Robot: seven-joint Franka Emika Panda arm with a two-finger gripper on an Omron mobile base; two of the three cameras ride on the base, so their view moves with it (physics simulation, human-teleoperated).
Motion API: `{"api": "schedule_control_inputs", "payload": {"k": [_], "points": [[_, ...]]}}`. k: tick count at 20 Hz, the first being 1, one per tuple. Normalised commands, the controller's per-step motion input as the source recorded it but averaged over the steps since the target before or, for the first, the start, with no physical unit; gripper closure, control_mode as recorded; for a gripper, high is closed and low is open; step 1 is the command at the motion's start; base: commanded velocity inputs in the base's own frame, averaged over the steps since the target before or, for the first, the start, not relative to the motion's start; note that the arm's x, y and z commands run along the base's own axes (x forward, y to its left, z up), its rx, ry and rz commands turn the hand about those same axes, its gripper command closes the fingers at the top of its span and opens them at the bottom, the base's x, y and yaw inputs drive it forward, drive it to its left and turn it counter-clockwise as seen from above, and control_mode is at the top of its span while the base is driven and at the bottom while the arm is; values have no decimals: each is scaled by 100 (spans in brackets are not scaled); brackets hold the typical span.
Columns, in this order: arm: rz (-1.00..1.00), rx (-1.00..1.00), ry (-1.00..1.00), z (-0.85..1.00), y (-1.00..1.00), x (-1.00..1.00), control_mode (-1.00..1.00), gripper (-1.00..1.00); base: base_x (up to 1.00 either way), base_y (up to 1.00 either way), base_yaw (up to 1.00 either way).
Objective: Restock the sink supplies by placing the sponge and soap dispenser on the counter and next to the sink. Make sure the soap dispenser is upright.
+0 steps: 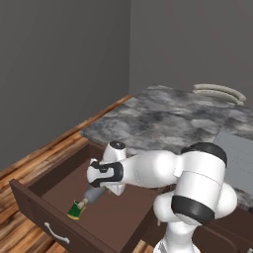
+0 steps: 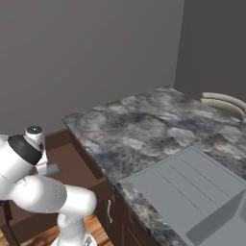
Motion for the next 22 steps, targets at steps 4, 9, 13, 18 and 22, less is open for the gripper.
{"api": "schedule_control_inputs", "payload": {"k": [4,9,13,18,22], "points": [[1,0,0,-26,0,16,-100,-100,0,0,0],[0,-3,0,-28,0,17,-100,-100,0,0,0],[0,-2,0,-27,1,26,-100,-100,0,0,0],[0,-2,0,-15,8,25,-100,-100,0,0,0],[0,-3,1,-7,28,26,-100,-100,0,0,0]]}}
